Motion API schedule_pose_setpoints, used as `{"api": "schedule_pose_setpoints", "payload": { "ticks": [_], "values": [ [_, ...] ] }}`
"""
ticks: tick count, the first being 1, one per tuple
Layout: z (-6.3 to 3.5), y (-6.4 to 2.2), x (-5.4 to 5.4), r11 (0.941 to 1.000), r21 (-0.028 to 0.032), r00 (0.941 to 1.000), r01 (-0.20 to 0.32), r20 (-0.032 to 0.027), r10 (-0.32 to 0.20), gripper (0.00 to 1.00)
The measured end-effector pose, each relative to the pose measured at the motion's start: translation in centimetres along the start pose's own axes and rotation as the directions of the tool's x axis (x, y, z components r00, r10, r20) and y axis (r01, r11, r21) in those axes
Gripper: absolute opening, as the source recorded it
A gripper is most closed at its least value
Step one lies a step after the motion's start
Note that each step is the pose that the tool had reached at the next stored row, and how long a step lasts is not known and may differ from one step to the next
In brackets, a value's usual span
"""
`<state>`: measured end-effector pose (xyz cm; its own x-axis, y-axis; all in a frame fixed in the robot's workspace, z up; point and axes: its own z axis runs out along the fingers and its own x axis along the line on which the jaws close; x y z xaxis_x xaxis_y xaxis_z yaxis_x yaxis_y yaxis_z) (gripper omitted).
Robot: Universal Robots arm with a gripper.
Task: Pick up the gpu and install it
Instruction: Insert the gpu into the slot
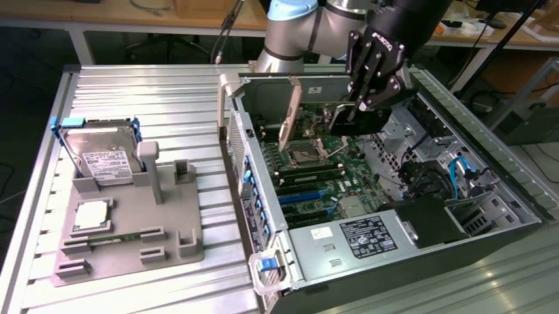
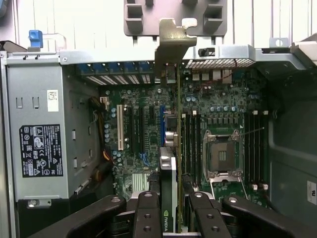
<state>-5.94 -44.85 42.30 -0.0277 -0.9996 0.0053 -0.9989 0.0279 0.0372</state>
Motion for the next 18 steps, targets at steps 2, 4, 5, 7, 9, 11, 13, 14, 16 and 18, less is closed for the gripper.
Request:
{"api": "schedule_pose_setpoints", "payload": {
  "ticks": [2, 4, 5, 7, 9, 11, 13, 14, 16, 18],
  "values": [
    [0.12, -0.04, 0.0, 1.0, 0.0, 1.0, 0.0, 0.0005, 0.0, 0.27],
    [0.26, -0.08, 0.0, 1.0, 0.0001, 1.0, 0.0, 0.0011, 0.0, 0.27],
    [0.33, -0.09, 0.0, 1.0, 0.0002, 1.0, 0.0, 0.0014, 0.0, 0.27],
    [0.48, -0.11, 0.0, 1.0, 0.0003, 1.0, 0.0, 0.0021, 0.0, 0.27],
    [0.65, -0.13, 0.0, 1.0, 0.0005, 1.0, 0.0, 0.0032, 0.0, 0.27],
    [0.86, -0.14, 0.0, 1.0, 0.0009, 1.0, 0.0, 0.0048, 0.0, 0.27],
    [1.01, -0.15, 0.0, 1.0, 0.0011, 1.0, 0.0, 0.0061, 0.0, 0.27],
    [1.04, -0.15, 0.0, 1.0, 0.0011, 1.0, 0.0, 0.0067, 0.0, 0.27],
    [1.07, -0.15, 0.0, 1.0, 0.001, 1.0, 0.0, 0.0079, 0.0, 0.27],
    [1.13, -0.15, 0.0, 1.0, 0.0011, 1.0, 0.0, 0.009, 0.0, 0.27]
  ]
}}
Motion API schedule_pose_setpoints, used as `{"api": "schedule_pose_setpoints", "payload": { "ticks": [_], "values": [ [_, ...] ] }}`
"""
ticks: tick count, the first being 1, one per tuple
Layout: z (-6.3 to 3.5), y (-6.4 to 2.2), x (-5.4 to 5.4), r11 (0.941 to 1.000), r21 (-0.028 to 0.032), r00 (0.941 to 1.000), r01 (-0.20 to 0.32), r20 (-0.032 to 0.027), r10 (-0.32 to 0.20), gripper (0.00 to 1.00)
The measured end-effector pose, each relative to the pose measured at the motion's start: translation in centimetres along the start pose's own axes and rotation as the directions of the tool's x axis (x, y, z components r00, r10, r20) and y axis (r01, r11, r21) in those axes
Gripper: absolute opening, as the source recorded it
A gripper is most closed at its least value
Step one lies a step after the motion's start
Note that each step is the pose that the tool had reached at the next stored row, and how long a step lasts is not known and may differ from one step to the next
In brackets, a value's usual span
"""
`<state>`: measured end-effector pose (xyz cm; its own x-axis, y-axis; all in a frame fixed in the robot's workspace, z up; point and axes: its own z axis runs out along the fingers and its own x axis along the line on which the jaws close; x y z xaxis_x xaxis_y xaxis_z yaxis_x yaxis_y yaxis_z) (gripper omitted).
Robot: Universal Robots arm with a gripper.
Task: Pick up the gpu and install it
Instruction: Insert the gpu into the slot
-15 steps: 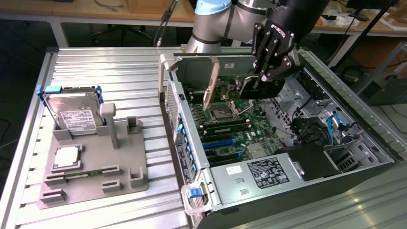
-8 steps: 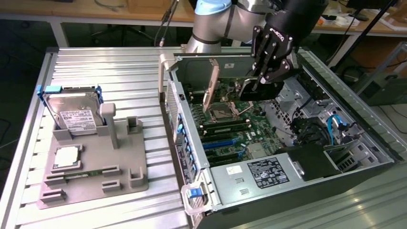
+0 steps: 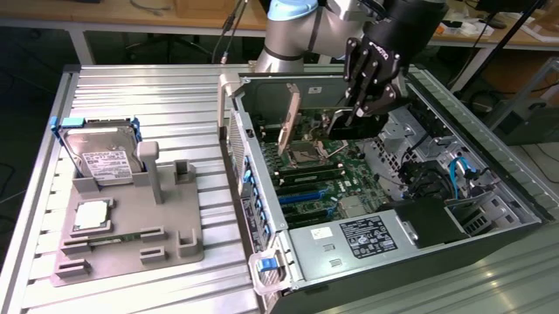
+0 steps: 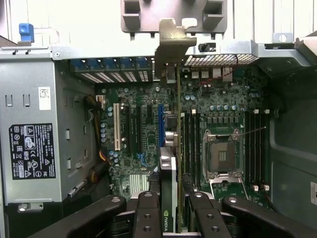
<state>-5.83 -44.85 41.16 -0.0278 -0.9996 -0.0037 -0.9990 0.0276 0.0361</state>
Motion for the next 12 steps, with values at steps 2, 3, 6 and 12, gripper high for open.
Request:
{"api": "schedule_pose_setpoints", "payload": {
  "ticks": [2, 3, 6, 12],
  "values": [
    [0.08, 0.0, 0.0, 1.0, 0.0, 1.0, 0.0, 0.0008, 0.0, 0.27],
    [0.12, 0.0, 0.0, 1.0, -0.0001, 1.0, 0.0, 0.0012, 0.0, 0.27],
    [0.27, -0.01, 0.0, 1.0, -0.0001, 1.0, 0.0, 0.0028, 0.0, 0.27],
    [0.53, -0.02, 0.0, 1.0, -0.0002, 1.0, 0.0, 0.0049, 0.0, 0.27]
  ]
}}
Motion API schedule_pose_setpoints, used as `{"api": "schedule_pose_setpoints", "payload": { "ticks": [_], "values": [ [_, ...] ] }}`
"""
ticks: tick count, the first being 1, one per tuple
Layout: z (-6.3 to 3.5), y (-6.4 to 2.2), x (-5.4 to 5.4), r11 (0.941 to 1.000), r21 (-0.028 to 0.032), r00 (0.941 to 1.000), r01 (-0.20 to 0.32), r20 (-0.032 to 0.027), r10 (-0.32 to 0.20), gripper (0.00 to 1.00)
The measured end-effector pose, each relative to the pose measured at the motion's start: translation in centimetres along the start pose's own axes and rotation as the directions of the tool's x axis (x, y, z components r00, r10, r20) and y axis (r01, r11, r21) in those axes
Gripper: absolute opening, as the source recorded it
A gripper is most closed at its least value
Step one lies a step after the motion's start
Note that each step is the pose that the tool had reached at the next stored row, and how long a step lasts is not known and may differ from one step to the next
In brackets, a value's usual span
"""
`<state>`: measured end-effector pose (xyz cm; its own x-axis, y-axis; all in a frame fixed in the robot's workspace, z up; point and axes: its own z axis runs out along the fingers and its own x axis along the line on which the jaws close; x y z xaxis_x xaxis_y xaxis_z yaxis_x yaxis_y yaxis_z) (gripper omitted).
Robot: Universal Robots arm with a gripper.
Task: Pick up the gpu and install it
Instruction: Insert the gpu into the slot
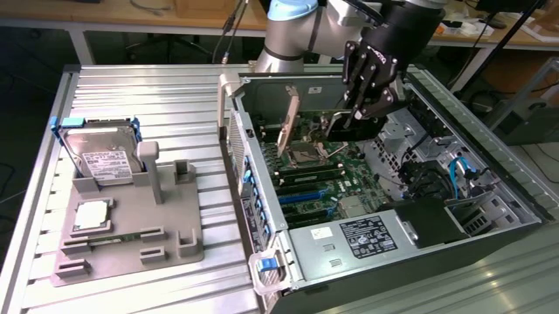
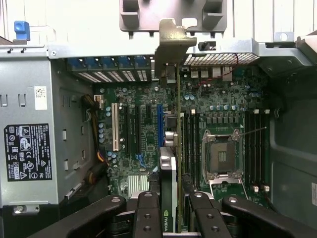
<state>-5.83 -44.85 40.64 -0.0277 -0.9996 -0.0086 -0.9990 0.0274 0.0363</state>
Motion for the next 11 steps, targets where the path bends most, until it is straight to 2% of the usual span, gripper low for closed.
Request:
{"api": "schedule_pose_setpoints", "payload": {
  "ticks": [6, 11],
  "values": [
    [0.21, -0.01, 0.0, 1.0, 0.0001, 1.0, 0.0, 0.0008, 0.0, 0.27],
    [0.45, -0.02, 0.0, 1.0, -0.0003, 1.0, 0.0, 0.008, 0.0, 0.27]
  ]
}}
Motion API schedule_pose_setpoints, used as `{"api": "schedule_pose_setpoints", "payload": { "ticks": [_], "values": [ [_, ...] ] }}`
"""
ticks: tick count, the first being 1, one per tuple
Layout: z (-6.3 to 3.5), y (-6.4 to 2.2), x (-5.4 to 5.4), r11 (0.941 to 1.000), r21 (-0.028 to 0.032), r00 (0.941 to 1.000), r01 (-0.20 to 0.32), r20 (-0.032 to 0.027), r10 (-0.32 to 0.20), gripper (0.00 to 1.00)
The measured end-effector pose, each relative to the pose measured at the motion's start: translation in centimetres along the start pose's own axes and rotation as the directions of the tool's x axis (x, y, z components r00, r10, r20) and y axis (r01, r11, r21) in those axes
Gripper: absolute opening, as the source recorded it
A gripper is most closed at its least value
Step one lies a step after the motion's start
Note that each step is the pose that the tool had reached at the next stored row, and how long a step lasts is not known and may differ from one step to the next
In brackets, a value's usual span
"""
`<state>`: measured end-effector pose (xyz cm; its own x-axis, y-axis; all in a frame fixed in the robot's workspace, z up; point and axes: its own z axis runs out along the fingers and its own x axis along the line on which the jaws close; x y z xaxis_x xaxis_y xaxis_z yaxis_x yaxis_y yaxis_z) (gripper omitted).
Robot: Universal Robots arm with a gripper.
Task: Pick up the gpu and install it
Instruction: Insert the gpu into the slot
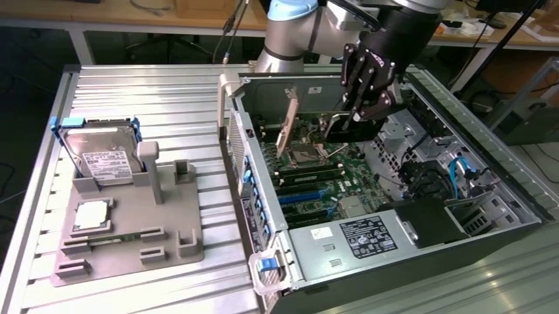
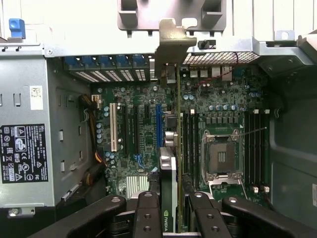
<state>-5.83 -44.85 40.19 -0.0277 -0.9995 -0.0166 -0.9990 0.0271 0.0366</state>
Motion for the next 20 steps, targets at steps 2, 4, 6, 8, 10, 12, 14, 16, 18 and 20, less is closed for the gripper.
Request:
{"api": "schedule_pose_setpoints", "payload": {
  "ticks": [2, 4, 6, 8, 10, 12, 14, 16, 18, 20],
  "values": [
    [0.06, 0.0, 0.0, 1.0, 0.0001, 1.0, 0.0, 0.0012, 0.0, 0.27],
    [0.09, 0.0, 0.0, 1.0, 0.0001, 1.0, 0.0, 0.0012, 0.0, 0.27],
    [0.13, 0.0, 0.0, 1.0, 0.0, 1.0, 0.0, 0.0012, 0.0, 0.27],
    [0.19, -0.01, 0.0, 1.0, 0.0001, 1.0, 0.0, 0.0014, 0.0, 0.27],
    [0.25, -0.01, 0.0, 1.0, 0.0001, 1.0, 0.0, 0.0015, 0.0, 0.27],
    [0.32, -0.01, 0.01, 1.0, 0.0001, 1.0, 0.0, 0.0017, 0.0, 0.27],
    [0.4, -0.01, 0.01, 1.0, 0.0001, 1.0, 0.0, 0.0021, 0.0, 0.27],
    [0.5, -0.02, 0.01, 1.0, 0.0, 1.0, 0.0, 0.0025, 0.0, 0.27],
    [0.59, -0.02, 0.01, 1.0, 0.0, 1.0, 0.0, 0.0036, 0.0, 0.27],
    [0.62, -0.02, 0.01, 1.0, -0.0001, 1.0, 0.0, 0.0057, 0.0, 0.27]
  ]
}}
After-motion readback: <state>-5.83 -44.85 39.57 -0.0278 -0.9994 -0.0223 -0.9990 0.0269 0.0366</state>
